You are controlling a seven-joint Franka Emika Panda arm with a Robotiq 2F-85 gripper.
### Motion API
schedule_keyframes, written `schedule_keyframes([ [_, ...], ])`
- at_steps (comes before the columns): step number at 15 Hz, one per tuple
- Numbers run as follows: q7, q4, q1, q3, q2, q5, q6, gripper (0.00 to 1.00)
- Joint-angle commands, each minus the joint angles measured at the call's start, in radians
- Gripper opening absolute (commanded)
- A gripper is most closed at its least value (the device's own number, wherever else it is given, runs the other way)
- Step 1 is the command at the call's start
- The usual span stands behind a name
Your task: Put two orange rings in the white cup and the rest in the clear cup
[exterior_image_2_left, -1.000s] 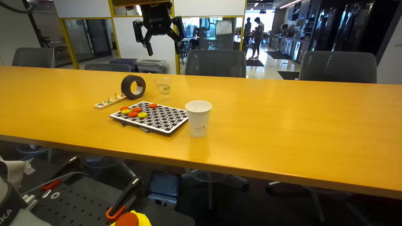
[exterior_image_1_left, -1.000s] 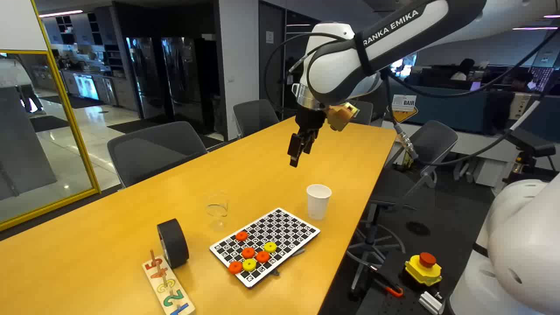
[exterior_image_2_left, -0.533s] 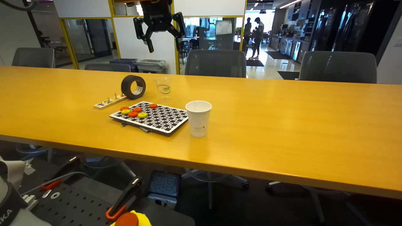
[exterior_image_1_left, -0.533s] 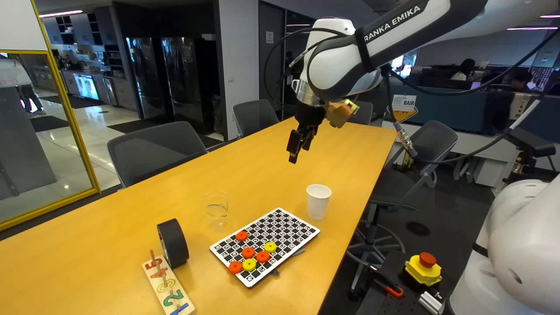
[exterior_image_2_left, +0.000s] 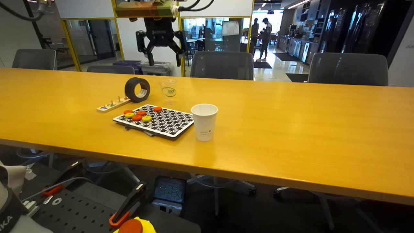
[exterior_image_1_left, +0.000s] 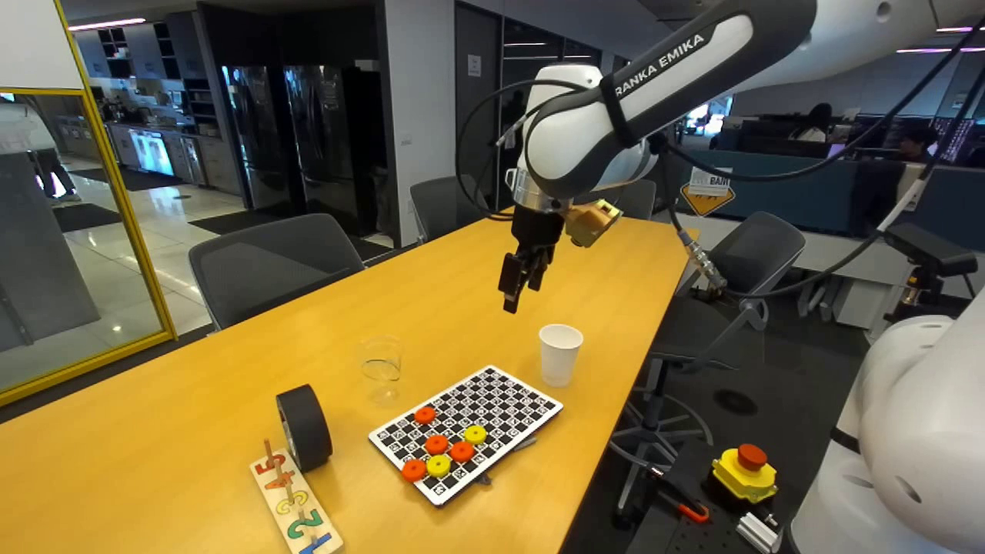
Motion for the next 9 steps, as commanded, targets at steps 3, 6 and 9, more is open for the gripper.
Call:
schedule_keyframes([
  [3,-0.057,0.012,0.034,0.028,0.111,0.028,0.005,1.00],
  [6,-0.166,0.003,0.042,0.048,0.157,-0.032,0.015,1.00],
  [9,-0.269,0.008,0.044,0.065,0.206,-0.080,0.037,1.00],
])
